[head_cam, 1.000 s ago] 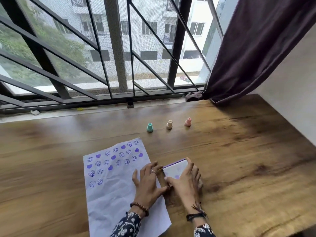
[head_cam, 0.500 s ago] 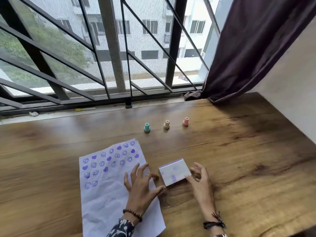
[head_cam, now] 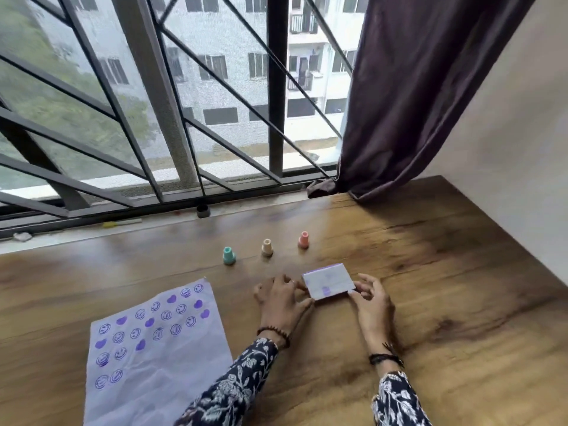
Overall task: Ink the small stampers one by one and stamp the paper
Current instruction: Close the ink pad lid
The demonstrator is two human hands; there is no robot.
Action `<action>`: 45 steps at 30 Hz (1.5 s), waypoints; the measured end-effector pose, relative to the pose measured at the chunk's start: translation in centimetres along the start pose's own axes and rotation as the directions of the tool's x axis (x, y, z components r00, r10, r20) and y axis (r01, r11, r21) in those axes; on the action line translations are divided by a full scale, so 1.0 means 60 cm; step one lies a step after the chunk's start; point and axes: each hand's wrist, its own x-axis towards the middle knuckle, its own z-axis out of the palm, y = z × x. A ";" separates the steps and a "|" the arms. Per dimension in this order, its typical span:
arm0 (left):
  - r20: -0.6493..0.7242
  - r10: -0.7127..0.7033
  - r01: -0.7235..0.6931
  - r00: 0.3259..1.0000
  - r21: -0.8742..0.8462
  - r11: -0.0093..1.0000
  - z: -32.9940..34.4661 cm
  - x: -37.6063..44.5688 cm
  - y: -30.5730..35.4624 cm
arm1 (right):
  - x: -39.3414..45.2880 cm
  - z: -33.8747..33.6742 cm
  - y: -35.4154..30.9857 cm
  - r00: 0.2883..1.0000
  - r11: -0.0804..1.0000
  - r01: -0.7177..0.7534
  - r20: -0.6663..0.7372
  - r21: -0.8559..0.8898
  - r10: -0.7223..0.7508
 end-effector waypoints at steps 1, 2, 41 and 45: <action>-0.021 -0.006 0.007 1.000 0.031 1.000 0.007 0.013 0.013 | 0.018 -0.003 0.001 1.000 1.000 0.001 -0.010 -0.009 -0.001; -0.032 -0.011 0.013 0.999 0.045 0.999 0.014 0.025 0.024 | 0.034 -0.007 0.003 1.000 1.000 0.004 -0.017 -0.017 -0.004; 0.107 -0.262 0.242 0.959 0.169 0.955 -0.153 -0.298 -0.298 | -0.298 0.138 -0.015 0.601 0.508 0.761 0.733 -0.403 -0.319; 0.108 -0.243 0.228 0.964 0.134 0.964 -0.154 -0.296 -0.302 | -0.296 0.143 -0.019 0.607 0.505 0.743 0.760 -0.439 -0.232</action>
